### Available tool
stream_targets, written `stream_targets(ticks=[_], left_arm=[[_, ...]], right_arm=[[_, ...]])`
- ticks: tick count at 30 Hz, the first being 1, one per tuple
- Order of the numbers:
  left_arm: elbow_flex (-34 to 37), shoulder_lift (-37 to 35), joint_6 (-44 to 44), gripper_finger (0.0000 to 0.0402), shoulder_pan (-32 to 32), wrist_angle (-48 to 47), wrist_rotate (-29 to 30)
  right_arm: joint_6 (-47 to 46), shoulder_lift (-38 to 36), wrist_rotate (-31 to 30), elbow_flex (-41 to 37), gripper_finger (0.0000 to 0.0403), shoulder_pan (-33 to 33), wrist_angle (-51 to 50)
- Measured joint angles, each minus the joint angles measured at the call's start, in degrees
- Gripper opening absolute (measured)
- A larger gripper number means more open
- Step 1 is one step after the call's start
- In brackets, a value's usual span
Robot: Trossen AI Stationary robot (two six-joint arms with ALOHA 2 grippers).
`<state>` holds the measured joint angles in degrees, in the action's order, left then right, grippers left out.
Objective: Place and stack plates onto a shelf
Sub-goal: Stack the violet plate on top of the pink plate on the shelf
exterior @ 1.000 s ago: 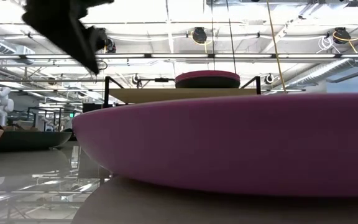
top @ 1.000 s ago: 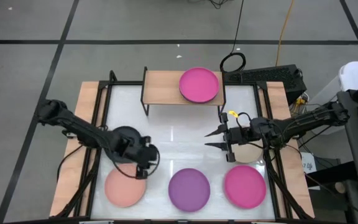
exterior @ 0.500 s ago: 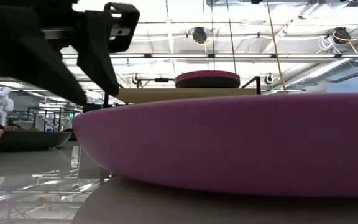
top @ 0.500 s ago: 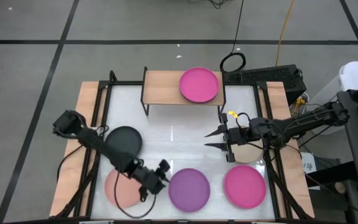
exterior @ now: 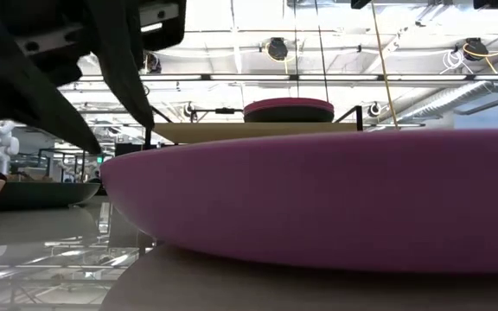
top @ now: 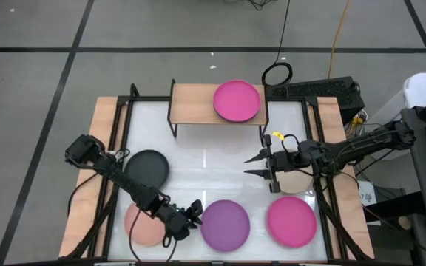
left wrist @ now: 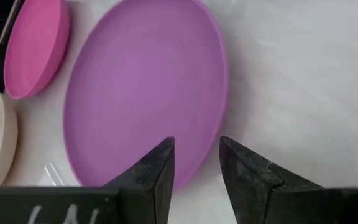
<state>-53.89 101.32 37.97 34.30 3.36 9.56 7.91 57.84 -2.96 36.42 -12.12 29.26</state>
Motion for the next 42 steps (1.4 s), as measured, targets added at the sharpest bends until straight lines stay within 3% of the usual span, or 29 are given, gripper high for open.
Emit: stream_targets(ticks=[6,16,42], left_arm=[[-2.60,1.25,2.63,0.0133,-0.18,-0.70,-1.02],[-13.36,8.74,3.35,0.0133,-0.90,-14.70,-1.42],[-13.93,10.44,2.54,0.0129,-1.48,-16.79,-1.94]], right_arm=[[-0.07,0.00,-0.01,-0.07,0.0116,0.00,-0.02],[-1.21,0.02,0.00,-0.09,0.0116,0.00,-0.76],[-1.75,0.02,0.01,-0.09,0.0116,0.00,-0.79]])
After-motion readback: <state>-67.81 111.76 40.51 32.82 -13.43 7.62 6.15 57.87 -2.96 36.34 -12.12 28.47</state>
